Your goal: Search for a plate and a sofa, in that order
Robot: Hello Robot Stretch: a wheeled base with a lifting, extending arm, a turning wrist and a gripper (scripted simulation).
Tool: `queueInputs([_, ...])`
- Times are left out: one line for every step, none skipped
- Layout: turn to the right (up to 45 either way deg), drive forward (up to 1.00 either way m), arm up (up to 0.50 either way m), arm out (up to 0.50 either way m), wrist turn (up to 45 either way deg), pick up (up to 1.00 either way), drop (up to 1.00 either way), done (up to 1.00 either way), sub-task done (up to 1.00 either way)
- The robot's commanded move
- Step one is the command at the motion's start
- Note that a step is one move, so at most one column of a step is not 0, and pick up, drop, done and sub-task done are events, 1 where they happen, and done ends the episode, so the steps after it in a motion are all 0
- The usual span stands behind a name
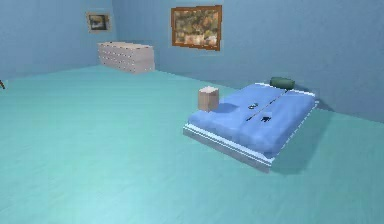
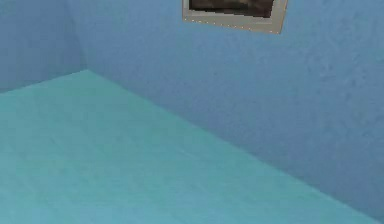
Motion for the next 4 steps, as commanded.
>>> queueInputs([0.0,0.45,0.00,0.00,0.0,0.00,0.00,0.00,0.00])
queueInputs([-45.0,0.00,0.00,0.00,0.0,0.00,0.00,0.00,0.00])
queueInputs([-3.0,0.00,0.00,0.00,0.0,0.00,0.00,0.00,0.00])
queueInputs([0.0,1.00,0.00,0.00,0.0,0.00,0.00,0.00,0.00])
